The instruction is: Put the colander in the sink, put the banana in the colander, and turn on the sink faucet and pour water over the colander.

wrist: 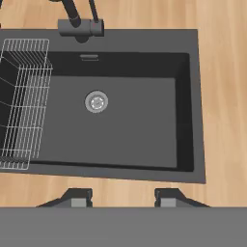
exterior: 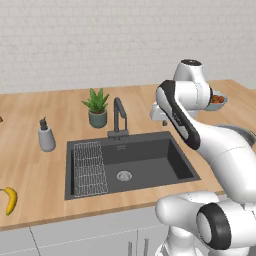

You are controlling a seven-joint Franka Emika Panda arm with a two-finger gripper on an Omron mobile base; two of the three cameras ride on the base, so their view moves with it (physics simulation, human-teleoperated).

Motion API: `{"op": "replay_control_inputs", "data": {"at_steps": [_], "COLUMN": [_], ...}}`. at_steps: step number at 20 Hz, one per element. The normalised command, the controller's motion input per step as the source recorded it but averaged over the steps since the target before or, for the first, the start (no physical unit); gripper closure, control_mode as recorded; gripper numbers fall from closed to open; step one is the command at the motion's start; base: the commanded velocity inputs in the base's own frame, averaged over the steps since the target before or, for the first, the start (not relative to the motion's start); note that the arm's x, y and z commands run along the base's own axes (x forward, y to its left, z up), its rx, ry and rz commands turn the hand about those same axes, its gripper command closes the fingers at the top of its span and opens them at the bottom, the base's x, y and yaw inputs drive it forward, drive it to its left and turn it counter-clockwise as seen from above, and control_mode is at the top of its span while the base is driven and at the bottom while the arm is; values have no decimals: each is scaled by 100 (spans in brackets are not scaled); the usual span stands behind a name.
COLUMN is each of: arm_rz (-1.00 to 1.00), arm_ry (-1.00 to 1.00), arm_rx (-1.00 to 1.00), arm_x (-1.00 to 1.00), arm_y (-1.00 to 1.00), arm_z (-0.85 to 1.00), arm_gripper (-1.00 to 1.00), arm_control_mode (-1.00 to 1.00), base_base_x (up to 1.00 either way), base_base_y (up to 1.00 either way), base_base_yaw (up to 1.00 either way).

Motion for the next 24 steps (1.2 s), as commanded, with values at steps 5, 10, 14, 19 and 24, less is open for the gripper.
{"op": "replay_control_inputs", "data": {"at_steps": [5, 10, 14, 19, 24], "arm_rz": [0, 0, 0, 0, 0], "arm_ry": [-2, 0, 0, 2, 2], "arm_rx": [0, 0, 0, 0, 0], "arm_x": [-41, -69, -53, -37, -7], "arm_y": [-39, -98, -100, -100, -90], "arm_z": [0, 0, 0, 0, 0], "arm_gripper": [-100, -100, -100, -100, -100], "arm_control_mode": [-100, -100, -100, -100, -100], "base_base_x": [0, 0, 0, 0, 0], "base_base_y": [0, 0, 0, 0, 0], "base_base_yaw": [0, 0, 0, 0, 0]}}
